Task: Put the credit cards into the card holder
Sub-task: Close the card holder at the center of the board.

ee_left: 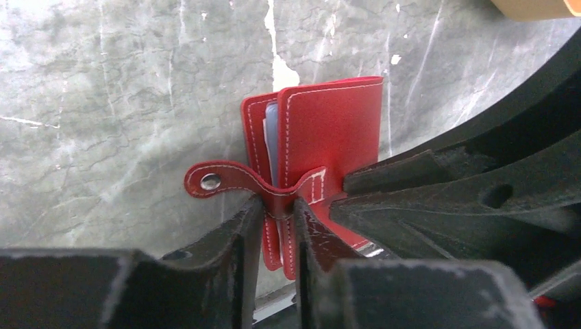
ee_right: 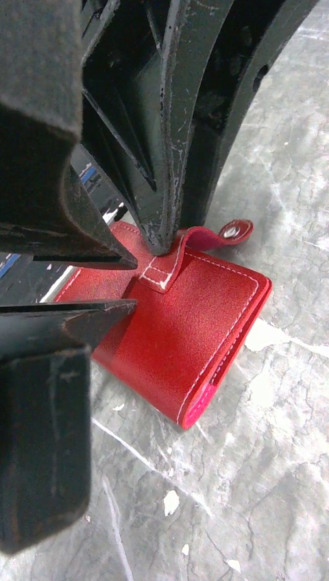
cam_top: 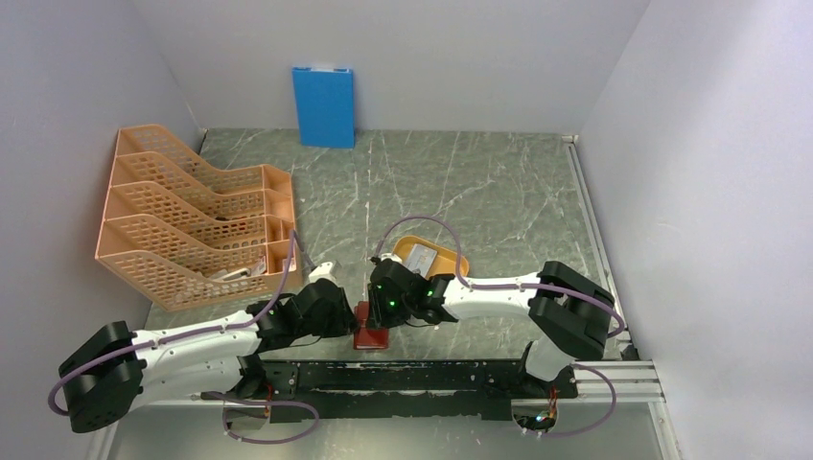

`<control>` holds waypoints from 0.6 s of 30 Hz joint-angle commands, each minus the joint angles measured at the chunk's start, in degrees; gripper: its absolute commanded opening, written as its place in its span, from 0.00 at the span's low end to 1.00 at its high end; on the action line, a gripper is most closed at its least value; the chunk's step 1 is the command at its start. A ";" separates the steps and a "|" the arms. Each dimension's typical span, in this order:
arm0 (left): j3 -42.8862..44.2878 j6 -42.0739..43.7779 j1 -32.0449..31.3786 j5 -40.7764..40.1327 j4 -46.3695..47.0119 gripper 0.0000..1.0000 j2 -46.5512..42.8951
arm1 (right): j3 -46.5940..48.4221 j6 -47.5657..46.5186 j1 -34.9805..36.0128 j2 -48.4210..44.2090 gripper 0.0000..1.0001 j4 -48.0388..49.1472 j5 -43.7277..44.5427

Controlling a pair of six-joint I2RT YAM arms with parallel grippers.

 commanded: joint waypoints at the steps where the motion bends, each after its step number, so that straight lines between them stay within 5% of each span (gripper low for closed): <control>1: -0.80 -0.59 0.00 -1.70 -3.17 0.22 0.61 | -0.58 0.26 0.53 -0.66 0.27 -2.65 1.62; 10: -2.31 -2.27 -0.02 -3.12 -5.08 0.06 1.32 | -3.80 3.21 0.49 -8.93 0.33 -2.94 2.37; 18: -4.09 -3.62 -0.03 -3.43 -4.85 0.05 0.53 | -16.26 12.40 0.11 -17.73 0.51 7.45 2.20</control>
